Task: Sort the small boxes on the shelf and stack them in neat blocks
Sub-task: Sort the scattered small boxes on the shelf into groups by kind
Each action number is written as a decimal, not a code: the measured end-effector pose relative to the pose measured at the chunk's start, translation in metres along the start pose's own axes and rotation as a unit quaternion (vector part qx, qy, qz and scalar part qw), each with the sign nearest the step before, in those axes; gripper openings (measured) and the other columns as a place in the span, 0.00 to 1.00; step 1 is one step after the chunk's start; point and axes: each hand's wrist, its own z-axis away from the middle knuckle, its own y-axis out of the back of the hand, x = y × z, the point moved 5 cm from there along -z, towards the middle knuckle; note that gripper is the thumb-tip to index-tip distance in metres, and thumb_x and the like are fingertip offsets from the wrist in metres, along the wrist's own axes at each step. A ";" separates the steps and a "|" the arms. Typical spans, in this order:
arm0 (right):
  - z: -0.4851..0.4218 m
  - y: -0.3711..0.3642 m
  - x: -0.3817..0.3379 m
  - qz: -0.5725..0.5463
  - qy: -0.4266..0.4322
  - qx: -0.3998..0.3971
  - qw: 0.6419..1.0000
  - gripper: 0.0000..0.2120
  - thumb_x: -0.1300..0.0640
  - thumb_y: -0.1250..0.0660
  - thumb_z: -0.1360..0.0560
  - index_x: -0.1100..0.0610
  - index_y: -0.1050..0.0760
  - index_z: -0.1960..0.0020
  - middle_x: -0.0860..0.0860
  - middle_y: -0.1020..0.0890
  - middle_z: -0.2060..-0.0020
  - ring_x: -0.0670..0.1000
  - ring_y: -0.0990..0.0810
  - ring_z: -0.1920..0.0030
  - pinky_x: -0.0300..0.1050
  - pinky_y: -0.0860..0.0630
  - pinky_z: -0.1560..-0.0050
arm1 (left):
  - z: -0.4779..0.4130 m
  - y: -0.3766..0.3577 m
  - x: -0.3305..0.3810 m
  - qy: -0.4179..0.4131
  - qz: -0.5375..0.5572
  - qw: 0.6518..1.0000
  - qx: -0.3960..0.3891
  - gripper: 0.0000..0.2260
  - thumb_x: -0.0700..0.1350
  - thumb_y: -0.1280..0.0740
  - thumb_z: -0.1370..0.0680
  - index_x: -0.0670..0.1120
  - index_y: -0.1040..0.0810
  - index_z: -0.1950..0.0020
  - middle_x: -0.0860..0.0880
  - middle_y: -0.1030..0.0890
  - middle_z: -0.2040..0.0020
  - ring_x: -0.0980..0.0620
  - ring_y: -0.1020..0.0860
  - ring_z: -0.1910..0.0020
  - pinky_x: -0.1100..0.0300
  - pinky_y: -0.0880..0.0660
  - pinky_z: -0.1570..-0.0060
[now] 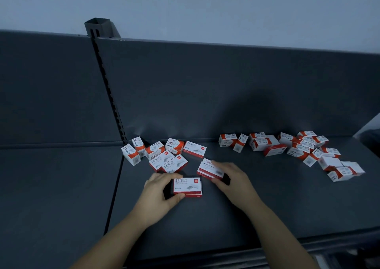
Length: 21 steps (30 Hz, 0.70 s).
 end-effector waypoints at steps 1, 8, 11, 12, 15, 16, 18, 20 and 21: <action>0.000 0.000 0.001 -0.004 0.000 0.001 1.000 0.25 0.56 0.30 0.24 0.47 0.30 0.28 0.45 0.25 0.38 0.42 0.28 0.39 0.33 0.34 0.37 | 0.000 0.000 0.000 -0.002 -0.002 1.000 0.001 0.18 0.61 0.30 0.32 0.74 0.30 0.44 0.72 0.25 0.45 0.66 0.32 0.40 0.53 0.32 0.36; 0.004 -0.005 0.002 0.000 0.012 0.013 1.000 0.25 0.55 0.30 0.23 0.47 0.30 0.28 0.46 0.24 0.39 0.44 0.28 0.39 0.36 0.33 0.37 | 0.000 0.000 -0.001 0.013 -0.010 1.000 -0.005 0.21 0.50 0.25 0.28 0.69 0.29 0.43 0.69 0.28 0.45 0.65 0.32 0.39 0.57 0.33 0.35; 0.006 -0.003 0.004 -0.061 -0.006 0.004 0.998 0.25 0.55 0.28 0.25 0.46 0.28 0.29 0.43 0.24 0.40 0.39 0.26 0.41 0.32 0.30 0.39 | 0.002 0.001 -0.002 0.040 0.016 0.999 0.000 0.21 0.49 0.25 0.28 0.69 0.29 0.44 0.63 0.28 0.45 0.64 0.30 0.41 0.67 0.34 0.40; 0.007 -0.002 0.005 -0.084 -0.012 0.003 0.996 0.24 0.55 0.28 0.25 0.46 0.27 0.30 0.41 0.23 0.41 0.37 0.25 0.42 0.28 0.31 0.41 | 0.002 0.002 -0.003 0.048 0.027 0.998 0.002 0.21 0.49 0.25 0.28 0.69 0.29 0.44 0.61 0.27 0.46 0.64 0.29 0.42 0.70 0.35 0.42; 0.012 0.001 0.004 -0.117 -0.006 0.002 0.993 0.23 0.57 0.26 0.26 0.46 0.25 0.33 0.39 0.23 0.44 0.34 0.25 0.44 0.25 0.31 0.45 | 0.003 0.004 -0.007 0.073 0.061 0.995 0.013 0.20 0.50 0.24 0.29 0.69 0.26 0.44 0.55 0.24 0.46 0.63 0.25 0.45 0.71 0.32 0.42; 0.013 0.002 0.004 -0.123 -0.001 0.002 0.992 0.23 0.57 0.26 0.26 0.46 0.25 0.33 0.39 0.22 0.44 0.34 0.25 0.44 0.25 0.30 0.45 | 0.005 0.006 -0.009 0.082 0.077 0.994 0.015 0.20 0.49 0.24 0.29 0.68 0.24 0.44 0.55 0.23 0.46 0.61 0.24 0.44 0.67 0.30 0.40; 0.014 0.004 0.000 -0.134 0.007 0.001 0.991 0.23 0.59 0.26 0.27 0.45 0.25 0.34 0.38 0.22 0.44 0.34 0.25 0.44 0.27 0.29 0.44 | 0.011 0.011 -0.011 0.094 0.107 0.990 0.017 0.19 0.48 0.23 0.29 0.63 0.22 0.42 0.54 0.20 0.45 0.59 0.22 0.44 0.59 0.28 0.37; 0.013 0.007 -0.005 -0.141 0.018 -0.003 0.990 0.23 0.60 0.27 0.26 0.44 0.25 0.35 0.38 0.22 0.44 0.33 0.25 0.43 0.27 0.29 0.43 | 0.022 0.021 -0.011 0.097 0.135 0.986 0.028 0.19 0.43 0.23 0.29 0.58 0.20 0.41 0.55 0.17 0.46 0.59 0.20 0.44 0.56 0.26 0.37; 0.013 0.008 -0.009 -0.145 0.024 -0.007 0.989 0.23 0.60 0.27 0.26 0.43 0.25 0.35 0.38 0.22 0.44 0.32 0.25 0.43 0.27 0.29 0.43 | 0.028 0.028 -0.011 0.100 0.145 0.983 0.043 0.18 0.41 0.24 0.29 0.56 0.20 0.42 0.56 0.16 0.46 0.59 0.20 0.44 0.56 0.26 0.38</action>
